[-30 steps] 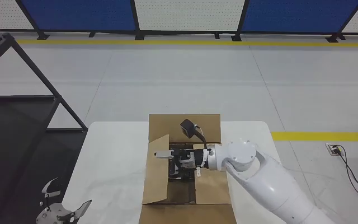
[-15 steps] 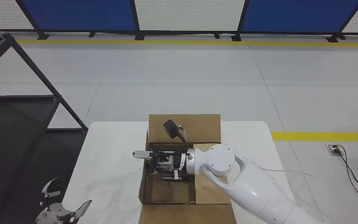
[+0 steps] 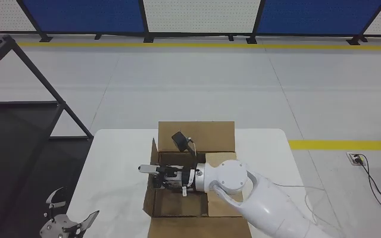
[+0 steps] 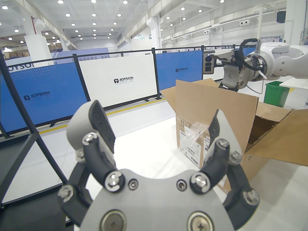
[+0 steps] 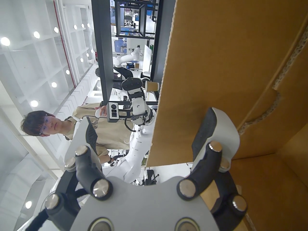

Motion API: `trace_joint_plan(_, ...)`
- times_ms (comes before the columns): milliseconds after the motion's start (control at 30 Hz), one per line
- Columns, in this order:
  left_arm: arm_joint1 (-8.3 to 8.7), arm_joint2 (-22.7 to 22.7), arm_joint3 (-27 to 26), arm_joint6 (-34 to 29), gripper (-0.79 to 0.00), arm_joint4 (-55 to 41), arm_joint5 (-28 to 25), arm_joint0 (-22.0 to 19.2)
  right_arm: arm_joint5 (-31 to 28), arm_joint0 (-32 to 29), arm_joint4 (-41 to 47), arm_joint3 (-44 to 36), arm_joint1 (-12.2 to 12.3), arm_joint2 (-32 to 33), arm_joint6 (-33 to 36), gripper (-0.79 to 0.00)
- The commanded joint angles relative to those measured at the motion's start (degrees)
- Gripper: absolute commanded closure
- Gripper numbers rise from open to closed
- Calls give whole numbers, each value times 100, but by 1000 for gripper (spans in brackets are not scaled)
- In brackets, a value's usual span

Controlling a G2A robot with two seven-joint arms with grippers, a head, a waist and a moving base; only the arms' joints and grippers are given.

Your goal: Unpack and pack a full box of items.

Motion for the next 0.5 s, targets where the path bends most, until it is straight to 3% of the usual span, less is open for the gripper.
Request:
trace_joint_plan(0, -1, -2, -30, -39, -785, -4, 15, 5, -34, 7, 156, 27, -106, -57, -147, -785)
trace_joint_plan(167, -6, -6, -46, -78, -785, -38, 65, 26, -171, 163, 338, 373, -467, -379, -485, -785)
trace_joint_plan(467, -75, -56, 62, 159, -785, -802, 459, 74, 604, 695, -259, 1198, -1193, -1101, -1240, -785)
